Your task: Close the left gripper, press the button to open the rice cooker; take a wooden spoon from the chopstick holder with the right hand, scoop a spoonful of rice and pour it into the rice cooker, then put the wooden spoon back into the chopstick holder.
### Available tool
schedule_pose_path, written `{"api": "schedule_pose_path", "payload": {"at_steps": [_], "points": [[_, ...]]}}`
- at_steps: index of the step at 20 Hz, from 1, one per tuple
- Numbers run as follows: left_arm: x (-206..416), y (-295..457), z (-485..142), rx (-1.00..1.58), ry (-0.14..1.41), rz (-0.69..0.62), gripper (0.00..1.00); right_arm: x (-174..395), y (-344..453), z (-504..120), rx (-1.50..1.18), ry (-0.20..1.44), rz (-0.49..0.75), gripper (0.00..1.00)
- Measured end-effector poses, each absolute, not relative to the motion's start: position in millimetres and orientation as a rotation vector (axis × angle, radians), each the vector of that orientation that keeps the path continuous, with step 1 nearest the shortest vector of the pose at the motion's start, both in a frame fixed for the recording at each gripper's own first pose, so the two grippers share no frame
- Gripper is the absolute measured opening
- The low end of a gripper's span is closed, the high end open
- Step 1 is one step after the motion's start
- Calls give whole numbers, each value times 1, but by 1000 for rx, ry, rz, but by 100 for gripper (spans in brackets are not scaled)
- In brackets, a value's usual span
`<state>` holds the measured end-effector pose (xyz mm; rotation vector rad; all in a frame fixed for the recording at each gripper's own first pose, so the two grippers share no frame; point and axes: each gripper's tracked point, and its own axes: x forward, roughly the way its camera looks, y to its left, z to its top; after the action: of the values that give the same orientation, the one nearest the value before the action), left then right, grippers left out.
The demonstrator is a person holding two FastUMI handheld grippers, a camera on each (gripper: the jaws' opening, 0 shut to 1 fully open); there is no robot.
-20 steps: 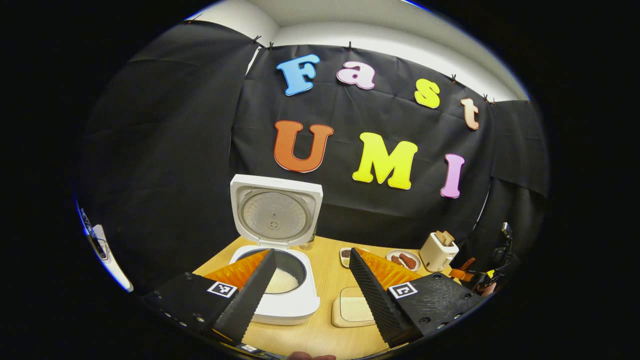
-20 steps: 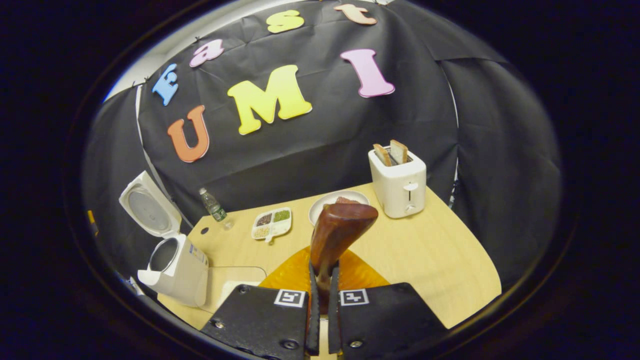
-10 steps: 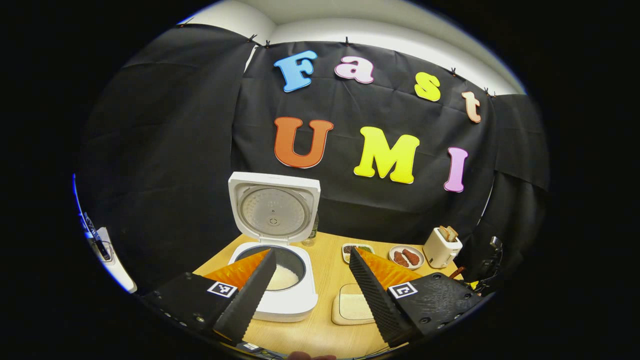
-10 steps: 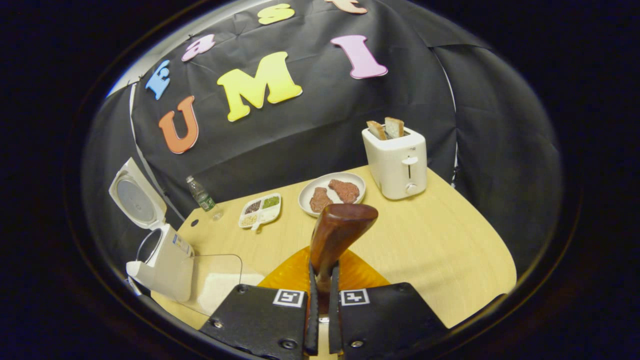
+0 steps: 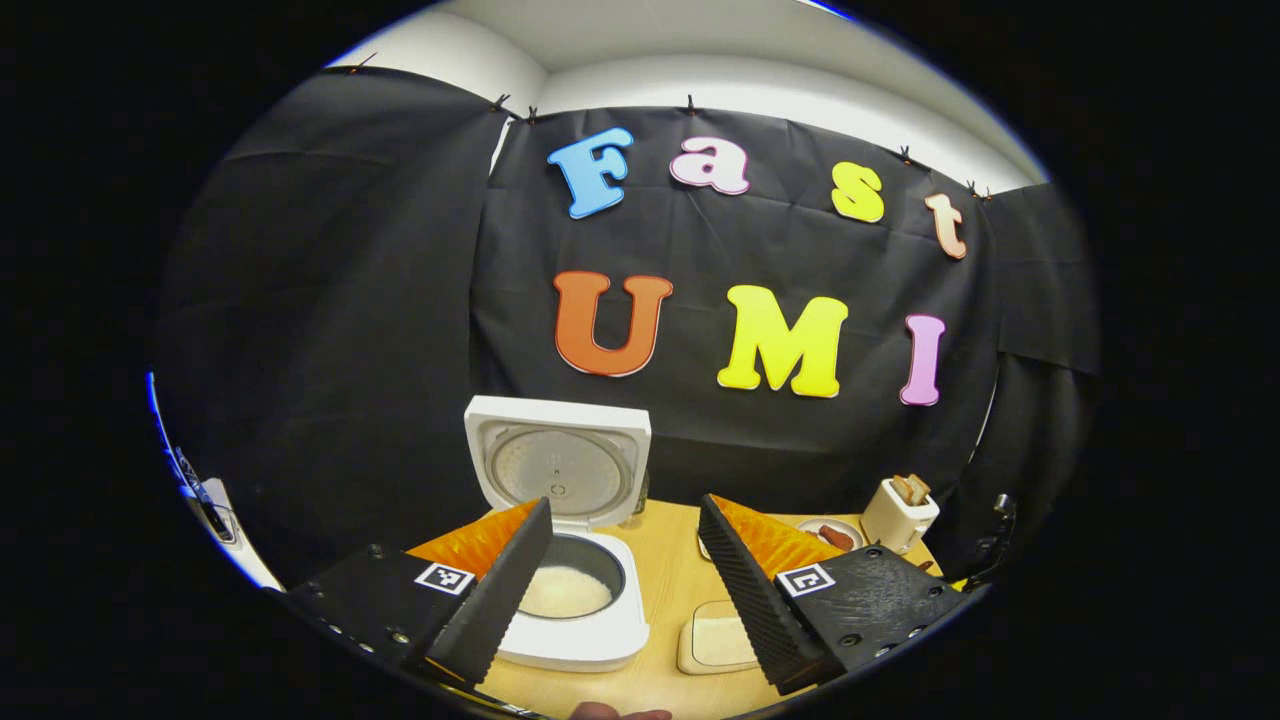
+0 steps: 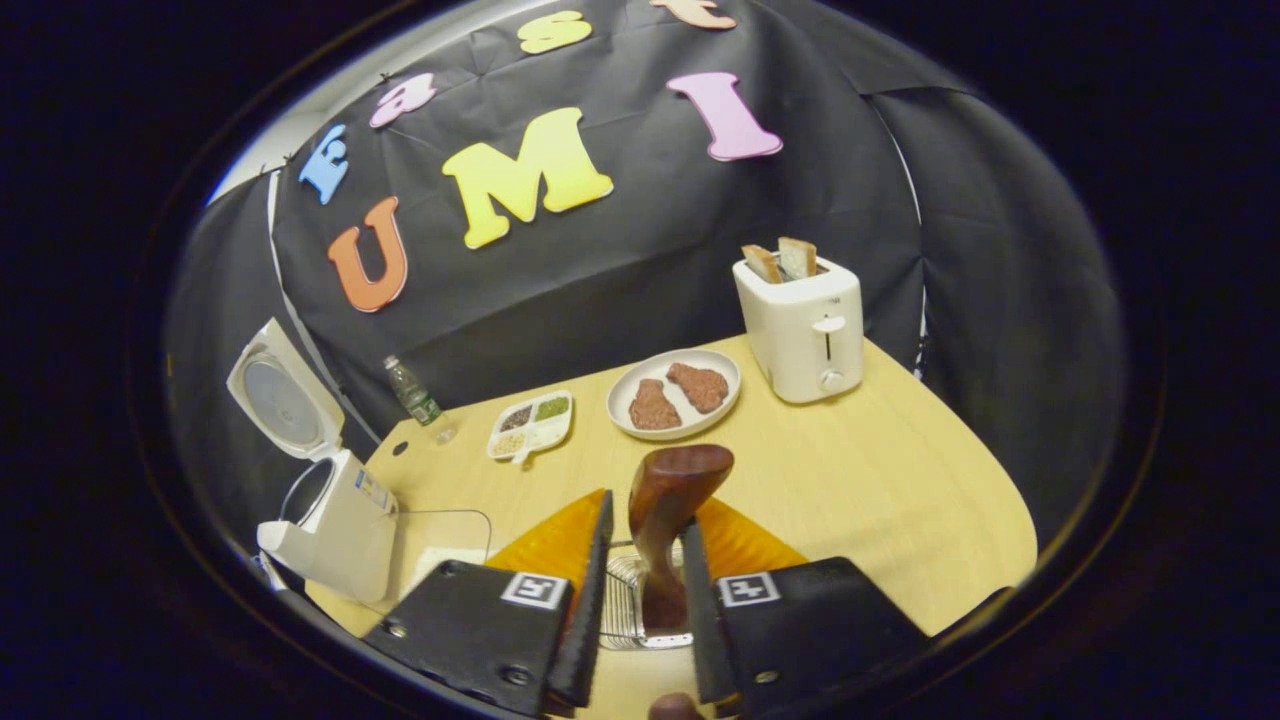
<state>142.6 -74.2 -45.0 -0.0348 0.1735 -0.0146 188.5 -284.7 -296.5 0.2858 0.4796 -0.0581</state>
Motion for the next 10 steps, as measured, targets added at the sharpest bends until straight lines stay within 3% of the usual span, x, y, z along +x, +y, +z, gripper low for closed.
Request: {"api": "schedule_pose_path", "payload": {"at_steps": [1,3,7,10], "points": [[147,-70,-38,-33,156,-10,95,185,-290,-288,265,467,-73,68],[156,-63,-28,-45,133,1,94,177,-297,-263,223,418,-89,88],[166,-52,-24,-55,123,9,94,164,-298,-203,152,306,-90,98],[189,-46,-4,-6,91,-6,94,154,-300,-164,127,247,-93,98]]}}
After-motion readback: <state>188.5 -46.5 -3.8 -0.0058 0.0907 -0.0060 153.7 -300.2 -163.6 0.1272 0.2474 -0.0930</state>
